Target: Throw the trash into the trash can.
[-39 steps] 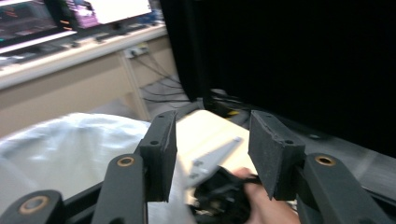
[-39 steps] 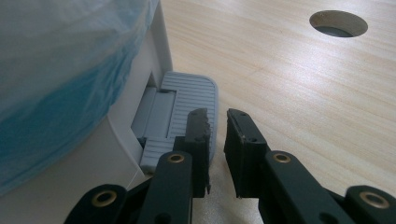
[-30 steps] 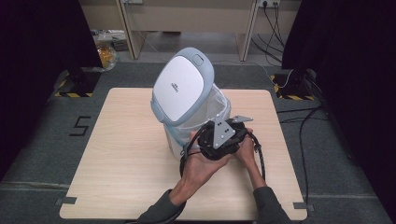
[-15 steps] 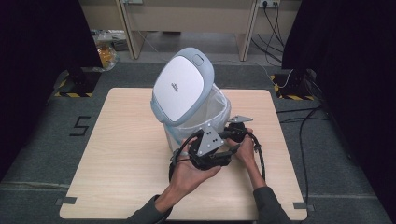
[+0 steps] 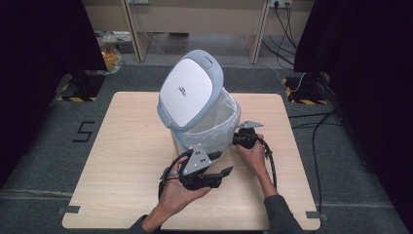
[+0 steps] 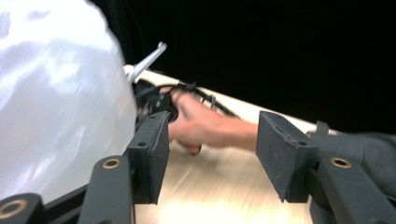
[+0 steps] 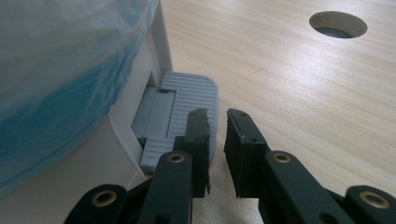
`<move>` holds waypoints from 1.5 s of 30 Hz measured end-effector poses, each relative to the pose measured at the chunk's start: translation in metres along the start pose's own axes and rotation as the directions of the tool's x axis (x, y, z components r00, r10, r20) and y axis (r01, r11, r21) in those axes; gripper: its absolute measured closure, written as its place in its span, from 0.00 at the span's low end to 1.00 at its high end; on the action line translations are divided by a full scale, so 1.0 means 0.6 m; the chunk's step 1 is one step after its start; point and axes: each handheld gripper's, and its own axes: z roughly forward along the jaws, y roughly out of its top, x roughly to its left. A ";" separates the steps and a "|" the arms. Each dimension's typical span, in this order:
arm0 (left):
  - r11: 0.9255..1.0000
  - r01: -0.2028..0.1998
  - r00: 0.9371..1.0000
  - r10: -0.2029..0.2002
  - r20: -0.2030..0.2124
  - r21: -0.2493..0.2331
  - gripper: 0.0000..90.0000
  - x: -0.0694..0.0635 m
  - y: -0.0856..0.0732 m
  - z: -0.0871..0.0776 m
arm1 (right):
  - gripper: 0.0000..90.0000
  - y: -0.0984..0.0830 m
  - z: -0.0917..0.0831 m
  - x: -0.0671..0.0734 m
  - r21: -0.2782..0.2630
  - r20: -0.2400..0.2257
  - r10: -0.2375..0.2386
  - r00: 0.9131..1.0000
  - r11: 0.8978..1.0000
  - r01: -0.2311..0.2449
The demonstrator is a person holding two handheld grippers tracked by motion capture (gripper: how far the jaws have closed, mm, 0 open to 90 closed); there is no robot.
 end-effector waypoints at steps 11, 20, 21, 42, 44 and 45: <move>0.999 0.042 0.999 -0.041 -0.014 0.015 0.45 0.034 -0.060 -0.030 | 0.88 0.000 0.000 0.000 0.000 0.000 0.000 1.000 1.000 0.000; 0.996 0.088 0.993 -0.085 -0.080 0.031 0.44 0.063 -0.121 -0.044 | 0.88 0.000 0.000 0.000 0.000 0.000 0.001 1.000 1.000 -0.001; 0.995 0.092 0.992 -0.089 -0.089 0.034 0.44 0.066 -0.127 -0.046 | 0.88 0.000 0.000 0.000 0.000 0.000 0.001 1.000 1.000 -0.001; 0.987 0.126 0.986 -0.112 -0.126 0.103 0.42 0.103 -0.211 -0.061 | 0.88 0.000 0.000 0.001 -0.002 0.005 -0.003 1.000 1.000 0.003; 0.985 0.134 0.982 -0.117 -0.146 0.113 0.42 0.111 -0.223 -0.067 | 0.88 0.000 0.000 0.001 -0.002 0.005 -0.002 1.000 1.000 0.002; 0.984 0.136 0.981 -0.118 -0.153 0.119 0.42 0.114 -0.227 -0.069 | 0.88 0.000 0.000 0.001 -0.002 0.005 -0.002 1.000 1.000 0.002</move>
